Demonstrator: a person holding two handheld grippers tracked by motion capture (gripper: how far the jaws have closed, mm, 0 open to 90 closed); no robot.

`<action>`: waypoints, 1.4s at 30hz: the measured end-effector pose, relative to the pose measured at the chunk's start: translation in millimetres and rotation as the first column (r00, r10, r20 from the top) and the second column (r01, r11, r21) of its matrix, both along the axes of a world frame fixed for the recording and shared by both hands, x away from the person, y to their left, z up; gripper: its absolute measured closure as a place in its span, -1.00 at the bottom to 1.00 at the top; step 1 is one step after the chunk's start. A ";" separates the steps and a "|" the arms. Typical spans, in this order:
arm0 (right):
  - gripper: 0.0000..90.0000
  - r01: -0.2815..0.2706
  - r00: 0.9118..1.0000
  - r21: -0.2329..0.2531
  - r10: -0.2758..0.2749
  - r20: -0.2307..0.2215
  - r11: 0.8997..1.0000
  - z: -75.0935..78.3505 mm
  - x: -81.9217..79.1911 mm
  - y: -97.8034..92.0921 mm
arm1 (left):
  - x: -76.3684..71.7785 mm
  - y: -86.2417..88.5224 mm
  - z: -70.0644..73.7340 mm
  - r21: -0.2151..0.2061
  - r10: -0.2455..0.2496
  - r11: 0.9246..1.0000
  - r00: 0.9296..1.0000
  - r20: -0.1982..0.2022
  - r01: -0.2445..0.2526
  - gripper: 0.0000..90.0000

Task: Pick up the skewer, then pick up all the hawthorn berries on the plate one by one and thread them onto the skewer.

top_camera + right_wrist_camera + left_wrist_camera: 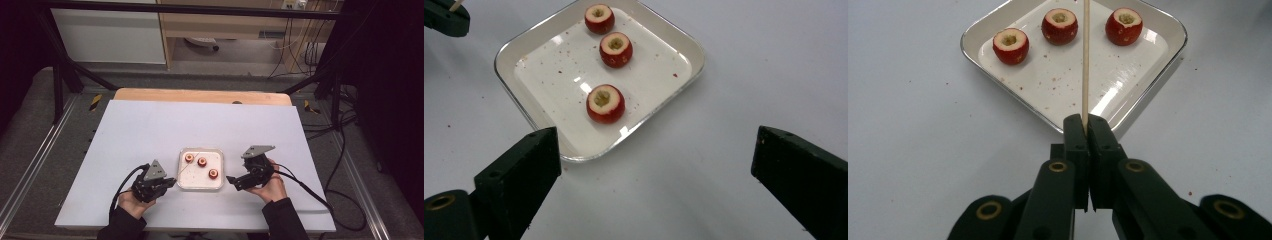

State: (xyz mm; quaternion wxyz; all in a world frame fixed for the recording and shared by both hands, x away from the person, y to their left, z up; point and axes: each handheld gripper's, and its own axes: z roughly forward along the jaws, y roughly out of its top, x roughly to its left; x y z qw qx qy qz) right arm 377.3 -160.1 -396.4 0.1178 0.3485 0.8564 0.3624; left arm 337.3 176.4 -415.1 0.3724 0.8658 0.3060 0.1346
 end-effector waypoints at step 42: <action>0.00 -0.042 0.956 -0.166 -0.009 -0.292 0.985 -14.8 49.7 80.0 | -0.5 3.9 -10.5 -0.020 -0.001 1.000 1.000 -0.003 0.001 0.96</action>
